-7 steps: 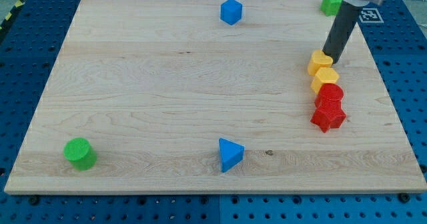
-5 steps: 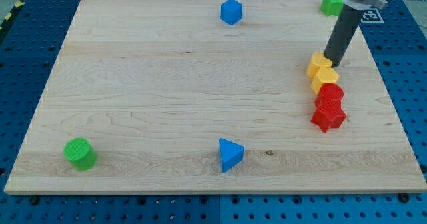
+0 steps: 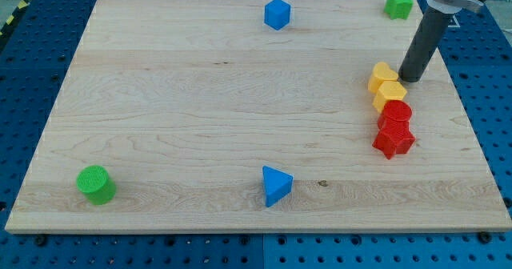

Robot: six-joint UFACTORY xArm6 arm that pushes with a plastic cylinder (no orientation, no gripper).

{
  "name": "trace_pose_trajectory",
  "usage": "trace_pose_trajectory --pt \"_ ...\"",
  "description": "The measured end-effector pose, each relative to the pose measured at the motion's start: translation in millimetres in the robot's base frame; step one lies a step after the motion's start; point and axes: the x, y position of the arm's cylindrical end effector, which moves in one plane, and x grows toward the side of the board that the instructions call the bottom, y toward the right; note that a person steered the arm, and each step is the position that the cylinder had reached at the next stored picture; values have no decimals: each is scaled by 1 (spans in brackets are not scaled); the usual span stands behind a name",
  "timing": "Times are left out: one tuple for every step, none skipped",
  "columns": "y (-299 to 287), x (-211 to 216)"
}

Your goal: Push the green star into the blue cube

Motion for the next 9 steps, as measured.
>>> trace_pose_trajectory --pt "0 0" --pt "0 -3" --pt "16 -8" --pt "33 -9" --pt "33 -9" --pt "48 -9" --pt "68 -13" --pt "87 -24" --pt "107 -43"
